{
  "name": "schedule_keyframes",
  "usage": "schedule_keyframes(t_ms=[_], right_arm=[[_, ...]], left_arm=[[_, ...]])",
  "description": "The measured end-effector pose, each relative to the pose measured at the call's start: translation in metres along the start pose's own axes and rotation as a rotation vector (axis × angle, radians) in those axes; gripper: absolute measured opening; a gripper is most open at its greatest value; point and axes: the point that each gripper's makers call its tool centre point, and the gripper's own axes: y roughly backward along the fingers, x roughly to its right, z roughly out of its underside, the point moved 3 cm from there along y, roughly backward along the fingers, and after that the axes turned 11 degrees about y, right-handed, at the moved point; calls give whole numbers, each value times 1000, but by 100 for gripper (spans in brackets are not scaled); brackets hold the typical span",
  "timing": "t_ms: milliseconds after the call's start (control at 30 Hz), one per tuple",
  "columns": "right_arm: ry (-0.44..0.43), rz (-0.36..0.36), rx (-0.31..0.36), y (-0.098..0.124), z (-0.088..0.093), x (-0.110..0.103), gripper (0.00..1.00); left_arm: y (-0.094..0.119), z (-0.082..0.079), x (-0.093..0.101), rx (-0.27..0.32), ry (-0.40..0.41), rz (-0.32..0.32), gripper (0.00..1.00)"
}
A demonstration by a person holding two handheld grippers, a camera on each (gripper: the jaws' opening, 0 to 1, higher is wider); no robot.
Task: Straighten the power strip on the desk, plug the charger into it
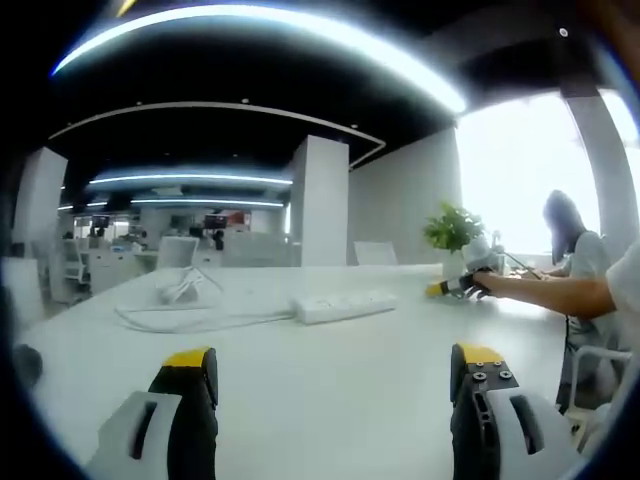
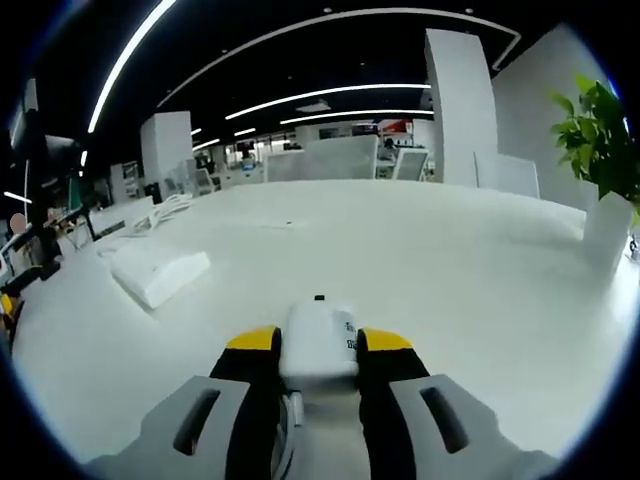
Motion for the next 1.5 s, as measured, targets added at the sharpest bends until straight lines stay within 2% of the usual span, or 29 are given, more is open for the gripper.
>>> schedule_keyframes(t_ms=[100,367,667,767,933,1167,1367,1500], right_arm=[[21,14,-21,-1,0,-2,28],[66,59,-23,0,0,0,27],[83,64,-2,6,-8,-1,27],[108,69,4,12,-13,-9,27],[149,76,10,14,-22,-5,27],[272,93,0,20,-35,-9,27],[309,88,5,21,-47,-8,27],[321,86,11,25,-51,-16,27]], left_arm=[[0,0,-1,0,0,-2,99],[1,1,-4,0,4,-8,99],[5,-1,-4,4,0,-13,99],[6,-1,-4,5,1,-13,99],[6,1,-3,-2,1,-9,99],[6,1,-3,-2,4,-2,99],[6,1,-1,-3,4,7,99],[8,1,-1,-3,5,8,99]])
